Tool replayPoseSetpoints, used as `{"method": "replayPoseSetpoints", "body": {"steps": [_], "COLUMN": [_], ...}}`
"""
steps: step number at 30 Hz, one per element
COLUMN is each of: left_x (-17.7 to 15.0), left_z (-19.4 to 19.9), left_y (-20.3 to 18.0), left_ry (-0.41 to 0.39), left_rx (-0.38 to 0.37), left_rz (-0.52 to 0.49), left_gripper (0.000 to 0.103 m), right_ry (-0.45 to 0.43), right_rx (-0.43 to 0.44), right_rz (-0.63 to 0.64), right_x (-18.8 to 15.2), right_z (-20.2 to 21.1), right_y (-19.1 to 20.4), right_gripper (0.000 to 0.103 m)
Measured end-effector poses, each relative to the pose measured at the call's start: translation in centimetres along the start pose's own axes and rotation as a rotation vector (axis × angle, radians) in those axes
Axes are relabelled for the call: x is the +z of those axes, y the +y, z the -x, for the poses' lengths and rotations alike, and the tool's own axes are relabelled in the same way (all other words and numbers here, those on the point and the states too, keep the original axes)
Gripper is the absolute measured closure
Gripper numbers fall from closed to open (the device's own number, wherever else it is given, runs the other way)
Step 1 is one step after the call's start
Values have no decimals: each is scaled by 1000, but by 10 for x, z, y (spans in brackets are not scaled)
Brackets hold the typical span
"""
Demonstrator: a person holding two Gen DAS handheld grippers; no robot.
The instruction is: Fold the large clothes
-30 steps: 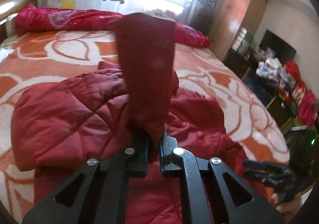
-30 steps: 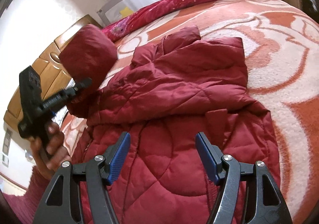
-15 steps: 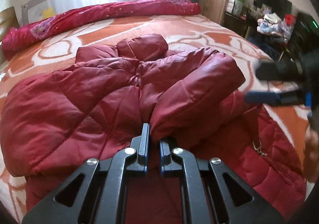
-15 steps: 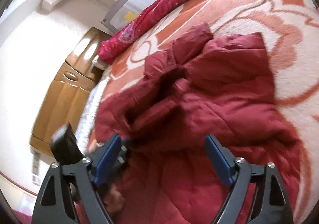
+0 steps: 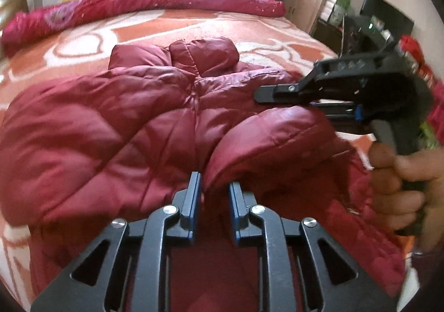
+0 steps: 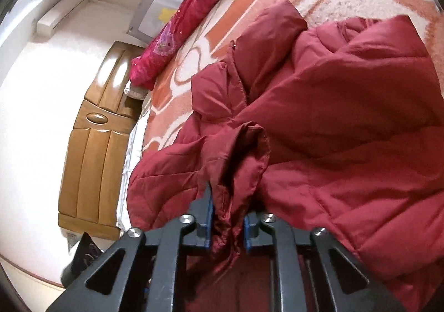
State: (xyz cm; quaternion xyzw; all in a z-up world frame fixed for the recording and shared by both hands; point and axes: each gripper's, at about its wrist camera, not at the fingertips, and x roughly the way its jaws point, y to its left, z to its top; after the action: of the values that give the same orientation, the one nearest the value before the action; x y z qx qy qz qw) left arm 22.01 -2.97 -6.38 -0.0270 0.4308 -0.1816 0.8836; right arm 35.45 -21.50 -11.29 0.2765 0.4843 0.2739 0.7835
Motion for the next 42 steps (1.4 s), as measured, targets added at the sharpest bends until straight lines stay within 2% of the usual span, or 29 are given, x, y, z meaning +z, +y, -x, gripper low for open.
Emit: {"method": "replayPoseSetpoints", "body": {"steps": [3,7,11,15,18,21,25,30,32,35,36,37,38,39,41,42], "left_x": [1,16,32,35,32,23,16,14,13,12,12,12,12,12,12,12], "left_z": [25,57,62,40,16,-8,-12,-18,-23,-29,-29,-29,-29,-30,-31,-31], "left_y": [9,47,87,112,119,118,114,116,117,117,117,116,116,115,112,110], "left_ry": [-38,-116,-130,-82,-19,38,43,53,56,58,59,60,62,64,66,66], "left_rx": [-17,28,75,56,8,22,28,32,33,34,37,40,44,49,66,80], "left_rz": [31,130,209,244,253,238,231,226,224,231,229,227,224,220,208,199], "left_gripper": [86,86,86,86,86,86,86,86,86,86,86,86,86,86,86,86], "right_ry": [-14,-47,-76,-86,-68,-53,-51,-65,-77,-97,-111,-141,-203,-264,-351,-355], "right_rx": [-35,-24,-22,-59,-95,-155,-199,-278,-319,-398,-428,-482,-551,-576,-546,-517], "right_rz": [58,117,153,151,121,116,108,160,182,192,187,187,203,223,262,286], "right_x": [2,5,10,17,20,19,12,8,6,4,5,4,3,1,-6,-8], "right_z": [9,41,77,95,87,72,60,46,43,45,47,54,66,76,89,88], "right_y": [13,28,30,15,-7,-26,-47,-52,-50,-45,-43,-37,-25,-12,13,24], "right_gripper": [93,94,94,94,94,94,94,93,91,82,74,67,67,67,65,60]}}
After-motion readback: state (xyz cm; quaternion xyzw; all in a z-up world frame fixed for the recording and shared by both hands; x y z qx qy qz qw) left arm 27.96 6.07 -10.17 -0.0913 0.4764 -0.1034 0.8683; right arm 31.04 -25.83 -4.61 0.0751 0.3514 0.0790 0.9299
